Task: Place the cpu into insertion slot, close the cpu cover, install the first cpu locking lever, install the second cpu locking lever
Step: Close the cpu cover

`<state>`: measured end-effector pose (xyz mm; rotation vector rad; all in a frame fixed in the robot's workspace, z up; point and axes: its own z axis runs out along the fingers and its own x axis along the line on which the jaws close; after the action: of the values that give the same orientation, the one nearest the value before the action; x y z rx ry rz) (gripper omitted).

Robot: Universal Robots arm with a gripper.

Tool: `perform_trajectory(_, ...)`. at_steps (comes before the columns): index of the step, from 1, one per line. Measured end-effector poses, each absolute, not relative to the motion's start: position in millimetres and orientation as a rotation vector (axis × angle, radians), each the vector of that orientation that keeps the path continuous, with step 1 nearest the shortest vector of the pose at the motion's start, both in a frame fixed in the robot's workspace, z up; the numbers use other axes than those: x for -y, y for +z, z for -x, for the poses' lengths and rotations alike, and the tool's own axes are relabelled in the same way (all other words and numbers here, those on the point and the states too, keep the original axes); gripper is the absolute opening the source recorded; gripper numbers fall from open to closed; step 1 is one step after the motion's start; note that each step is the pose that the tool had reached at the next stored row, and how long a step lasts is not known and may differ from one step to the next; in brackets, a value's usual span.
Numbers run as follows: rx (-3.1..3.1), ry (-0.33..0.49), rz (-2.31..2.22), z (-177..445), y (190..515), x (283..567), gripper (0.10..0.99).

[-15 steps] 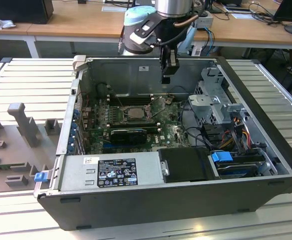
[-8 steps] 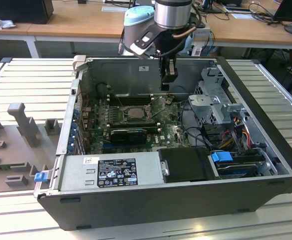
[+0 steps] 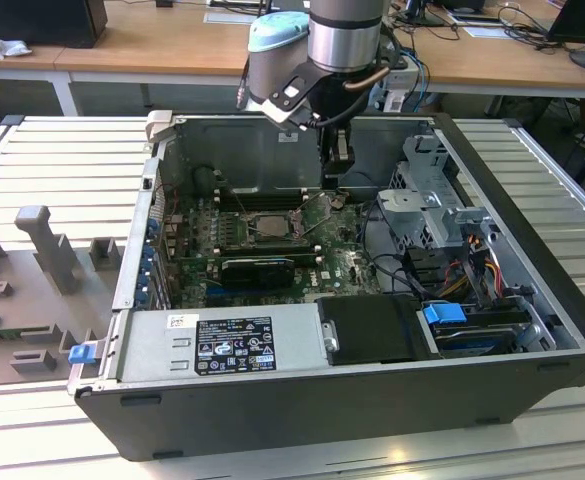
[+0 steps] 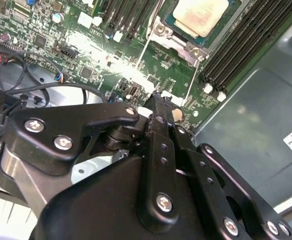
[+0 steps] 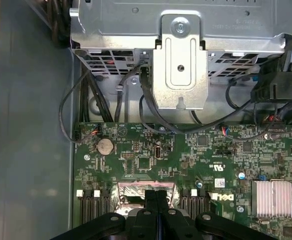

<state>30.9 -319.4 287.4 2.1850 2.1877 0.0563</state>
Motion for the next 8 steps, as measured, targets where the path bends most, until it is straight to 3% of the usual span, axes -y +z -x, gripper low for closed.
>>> perform_trajectory(8,-2.188,0.057,-2.185,-31.5,282.4,319.4,0.106)
